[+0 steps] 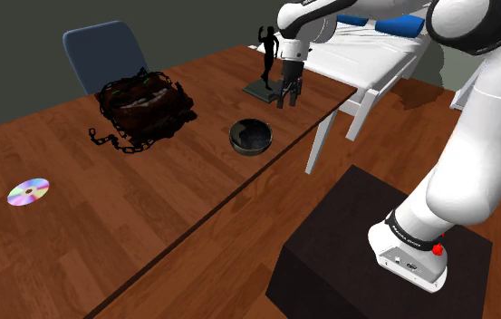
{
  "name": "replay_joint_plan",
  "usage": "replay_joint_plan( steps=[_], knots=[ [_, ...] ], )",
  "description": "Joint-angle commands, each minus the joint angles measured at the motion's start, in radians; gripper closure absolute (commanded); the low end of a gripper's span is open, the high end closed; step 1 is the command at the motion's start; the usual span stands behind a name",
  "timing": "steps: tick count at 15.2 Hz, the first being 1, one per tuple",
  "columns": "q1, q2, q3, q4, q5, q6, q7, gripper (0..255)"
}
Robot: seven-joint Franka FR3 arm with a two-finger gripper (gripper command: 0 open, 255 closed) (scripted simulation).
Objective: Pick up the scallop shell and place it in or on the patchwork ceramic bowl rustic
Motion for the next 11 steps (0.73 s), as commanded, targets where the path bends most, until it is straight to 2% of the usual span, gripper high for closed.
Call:
replay_joint_plan(
  steps=[1, 7, 11],
  knots=[
    [-0.015, 0.088, 0.004, 0.088, 0.030, -0.011, -0.023, 0],
    [-0.077, 0.361, 0.030, 0.408, 0.100, -0.082, -0.062, 0],
    [-0.129, 0.577, 0.058, 0.705, 0.133, -0.169, -0.054, 0]
  ],
)
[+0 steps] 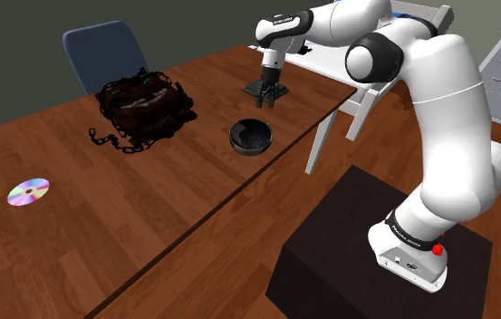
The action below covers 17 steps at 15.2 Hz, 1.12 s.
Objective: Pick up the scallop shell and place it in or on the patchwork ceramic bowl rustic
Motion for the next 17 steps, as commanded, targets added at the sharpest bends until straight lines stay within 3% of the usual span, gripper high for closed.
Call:
replay_joint_plan(
  steps=[1, 9, 16, 17],
  knots=[
    [-0.020, 0.090, 0.012, 0.136, 0.011, -0.046, 0.012, 0],
    [0.007, 0.073, 0.016, 0.015, 0.020, 0.058, -0.008, 0],
    [0.007, 0.073, 0.016, 0.015, 0.020, 0.058, -0.008, 0],
    [0.007, 0.073, 0.016, 0.015, 0.020, 0.058, -0.008, 255]
  ],
)
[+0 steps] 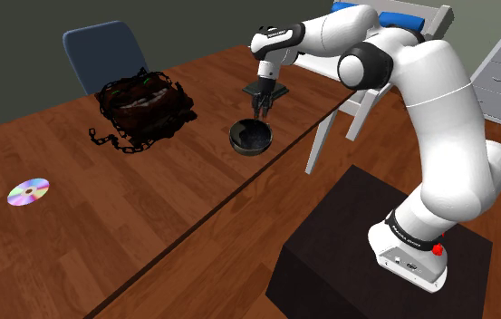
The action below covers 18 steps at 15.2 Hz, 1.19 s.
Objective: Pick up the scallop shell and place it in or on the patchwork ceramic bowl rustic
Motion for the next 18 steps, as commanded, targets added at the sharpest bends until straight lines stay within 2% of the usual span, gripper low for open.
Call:
replay_joint_plan(
  steps=[1, 9, 10, 13, 14, 18],
  knots=[
    [0.000, 0.000, 0.000, 0.000, 0.000, 0.000, 0.000, 255],
    [0.000, 0.000, 0.000, 0.000, 0.000, 0.000, 0.000, 255],
    [0.000, 0.000, 0.000, 0.000, 0.000, 0.000, 0.000, 0],
    [0.055, -0.263, -0.062, -0.453, 0.055, 0.371, 0.030, 0],
    [0.064, -0.290, -0.069, -0.500, 0.063, 0.415, 0.035, 0],
    [0.068, -0.263, -0.059, -0.512, 0.078, 0.453, 0.026, 0]
  ],
)
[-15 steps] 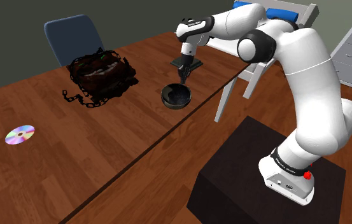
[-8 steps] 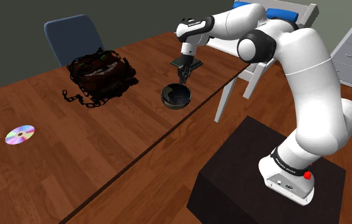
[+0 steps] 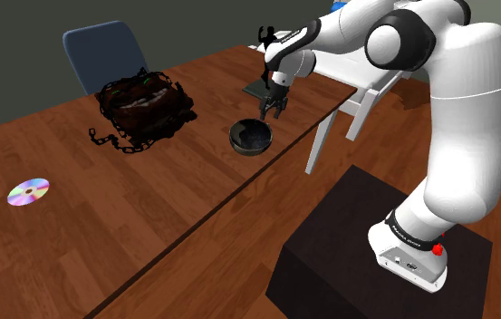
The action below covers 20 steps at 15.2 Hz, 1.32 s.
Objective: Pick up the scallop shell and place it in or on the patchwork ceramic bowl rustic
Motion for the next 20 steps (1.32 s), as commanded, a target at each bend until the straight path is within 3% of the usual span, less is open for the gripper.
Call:
replay_joint_plan(
  steps=[1, 11, 12, 20],
  knots=[
    [0.003, 0.009, 0.004, -0.013, 0.009, 0.025, -0.005, 0],
    [0.005, 0.028, 0.011, -0.017, 0.019, 0.049, -0.010, 0],
    [0.005, 0.028, 0.011, -0.017, 0.019, 0.049, -0.010, 255],
    [0.005, 0.028, 0.011, -0.018, 0.019, 0.049, -0.010, 255]
  ],
)
